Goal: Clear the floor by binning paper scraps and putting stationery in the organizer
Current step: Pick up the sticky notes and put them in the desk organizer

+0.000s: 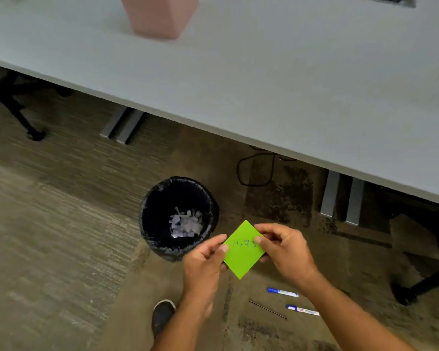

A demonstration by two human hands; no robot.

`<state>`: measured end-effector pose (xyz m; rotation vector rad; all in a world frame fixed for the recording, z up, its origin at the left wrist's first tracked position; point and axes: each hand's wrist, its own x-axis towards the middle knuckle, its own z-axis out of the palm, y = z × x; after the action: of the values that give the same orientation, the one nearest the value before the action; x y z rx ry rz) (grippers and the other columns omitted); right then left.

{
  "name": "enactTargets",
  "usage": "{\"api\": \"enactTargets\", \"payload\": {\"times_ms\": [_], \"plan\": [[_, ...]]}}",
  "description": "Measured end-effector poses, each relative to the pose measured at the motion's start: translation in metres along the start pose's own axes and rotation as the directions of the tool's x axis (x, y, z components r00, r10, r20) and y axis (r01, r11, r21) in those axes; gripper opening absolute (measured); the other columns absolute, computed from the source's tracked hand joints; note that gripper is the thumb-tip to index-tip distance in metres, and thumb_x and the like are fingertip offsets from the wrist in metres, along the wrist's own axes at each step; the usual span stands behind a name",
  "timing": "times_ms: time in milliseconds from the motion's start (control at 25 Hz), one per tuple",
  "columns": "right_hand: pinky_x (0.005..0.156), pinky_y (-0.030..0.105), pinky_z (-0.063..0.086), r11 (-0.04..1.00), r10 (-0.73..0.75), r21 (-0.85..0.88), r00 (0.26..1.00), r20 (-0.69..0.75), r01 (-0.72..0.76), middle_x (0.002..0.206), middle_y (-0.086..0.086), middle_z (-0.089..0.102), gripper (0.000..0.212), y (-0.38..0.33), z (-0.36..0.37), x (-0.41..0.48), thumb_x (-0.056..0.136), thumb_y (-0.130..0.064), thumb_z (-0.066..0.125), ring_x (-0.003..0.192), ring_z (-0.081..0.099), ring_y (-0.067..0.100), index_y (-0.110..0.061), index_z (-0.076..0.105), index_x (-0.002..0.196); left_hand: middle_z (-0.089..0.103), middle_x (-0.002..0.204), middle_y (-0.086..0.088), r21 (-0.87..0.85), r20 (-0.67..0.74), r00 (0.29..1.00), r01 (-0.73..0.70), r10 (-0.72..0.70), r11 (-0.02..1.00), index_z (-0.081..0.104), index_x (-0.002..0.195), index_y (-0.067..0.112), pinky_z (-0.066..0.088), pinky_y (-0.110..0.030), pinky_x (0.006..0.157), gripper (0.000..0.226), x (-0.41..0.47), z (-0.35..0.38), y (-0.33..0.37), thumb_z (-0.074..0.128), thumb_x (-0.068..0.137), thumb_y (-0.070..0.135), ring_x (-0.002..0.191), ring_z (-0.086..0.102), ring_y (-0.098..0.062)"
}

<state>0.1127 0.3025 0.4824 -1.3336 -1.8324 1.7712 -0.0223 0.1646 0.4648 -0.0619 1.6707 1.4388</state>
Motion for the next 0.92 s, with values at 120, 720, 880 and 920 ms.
{"api": "enactTargets", "payload": {"times_ms": [120, 720, 880, 920], "plan": [[0.052, 0.028, 0.061, 0.998, -0.032, -0.053, 0.999, -0.015, 0.031, 0.079, 0.006, 0.076, 0.034, -0.044, 0.027, 0.002, 0.092, -0.004, 0.073, 0.063, 0.071, 0.013, -0.038, 0.079, 0.092, 0.085, 0.099, -0.005, -0.062, 0.011, 1.000, -0.015, 0.016, 0.998, 0.080, 0.108, 0.018, 0.064, -0.028, 0.071, 0.021, -0.003, -0.029, 0.031, 0.069, 0.096, 0.004, 0.085, 0.079, -0.013], [0.062, 0.031, 0.064, 0.989, -0.074, -0.122, 0.997, 0.033, 0.077, 0.082, 0.020, 0.077, 0.013, -0.309, 0.187, -0.001, 0.097, -0.007, 0.068, 0.065, 0.075, 0.020, -0.007, 0.075, 0.107, 0.085, 0.095, -0.003, -0.147, 0.006, 0.983, -0.179, 0.182, 0.973, 0.081, 0.099, 0.019, 0.064, -0.026, 0.067, 0.018, -0.002, -0.200, 0.272, 0.072, 0.095, 0.005, 0.082, 0.080, -0.012], [0.061, 0.029, 0.064, 0.989, -0.083, -0.119, 0.997, 0.004, 0.083, 0.081, 0.018, 0.077, 0.014, -0.339, 0.195, 0.001, 0.096, -0.006, 0.068, 0.063, 0.074, 0.016, -0.008, 0.076, 0.107, 0.085, 0.094, -0.005, -0.143, -0.013, 0.988, -0.155, 0.154, 0.978, 0.080, 0.101, 0.019, 0.065, -0.032, 0.066, 0.016, -0.008, -0.205, 0.301, 0.073, 0.094, 0.006, 0.082, 0.080, -0.018], [0.062, 0.030, 0.064, 0.987, -0.088, -0.138, 0.996, -0.007, 0.086, 0.082, 0.018, 0.077, 0.014, -0.345, 0.194, 0.001, 0.095, -0.007, 0.067, 0.064, 0.074, 0.015, -0.010, 0.076, 0.106, 0.085, 0.094, -0.006, -0.140, -0.014, 0.989, -0.145, 0.144, 0.980, 0.080, 0.101, 0.020, 0.065, -0.031, 0.064, 0.016, -0.010, -0.204, 0.307, 0.074, 0.094, 0.007, 0.083, 0.081, -0.020]]}}
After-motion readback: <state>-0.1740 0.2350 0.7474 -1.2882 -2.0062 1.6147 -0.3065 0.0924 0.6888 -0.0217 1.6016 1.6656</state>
